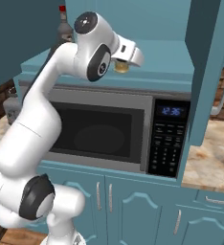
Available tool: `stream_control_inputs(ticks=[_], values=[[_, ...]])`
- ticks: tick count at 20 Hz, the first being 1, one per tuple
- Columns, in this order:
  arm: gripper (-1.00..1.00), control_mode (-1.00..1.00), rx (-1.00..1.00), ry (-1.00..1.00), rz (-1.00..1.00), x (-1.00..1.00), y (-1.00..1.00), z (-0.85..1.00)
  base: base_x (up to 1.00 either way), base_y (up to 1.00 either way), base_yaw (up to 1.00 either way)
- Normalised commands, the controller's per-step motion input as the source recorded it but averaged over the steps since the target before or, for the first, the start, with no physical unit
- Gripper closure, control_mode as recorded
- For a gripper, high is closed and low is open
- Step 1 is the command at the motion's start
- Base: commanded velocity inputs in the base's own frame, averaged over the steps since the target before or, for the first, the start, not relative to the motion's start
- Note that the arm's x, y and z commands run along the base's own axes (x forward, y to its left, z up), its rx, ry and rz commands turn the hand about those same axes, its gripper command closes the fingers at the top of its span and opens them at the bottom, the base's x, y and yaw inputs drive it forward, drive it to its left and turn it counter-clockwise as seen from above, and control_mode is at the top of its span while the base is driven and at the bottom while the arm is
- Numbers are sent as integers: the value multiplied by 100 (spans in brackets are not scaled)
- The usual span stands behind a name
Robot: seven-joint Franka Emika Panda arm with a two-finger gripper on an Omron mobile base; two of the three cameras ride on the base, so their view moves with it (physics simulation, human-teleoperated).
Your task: Get the candle and the liquor from the cabinet and move them to the dining counter.
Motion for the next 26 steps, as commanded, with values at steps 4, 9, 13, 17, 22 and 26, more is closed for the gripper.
stream_control_inputs(ticks=[4,9,13,17,22,26], values=[[100,-100,0,0,0,-76,0,0,0,0,0],[100,-100,0,0,0,-76,0,0,0,0,0],[100,-100,0,0,0,-82,0,-1,0,0,0],[100,-100,0,0,0,-87,0,-5,0,0,0],[100,-100,0,0,0,-86,0,-3,0,0,0],[100,-100,0,0,0,-65,4,-4,0,0,0]])
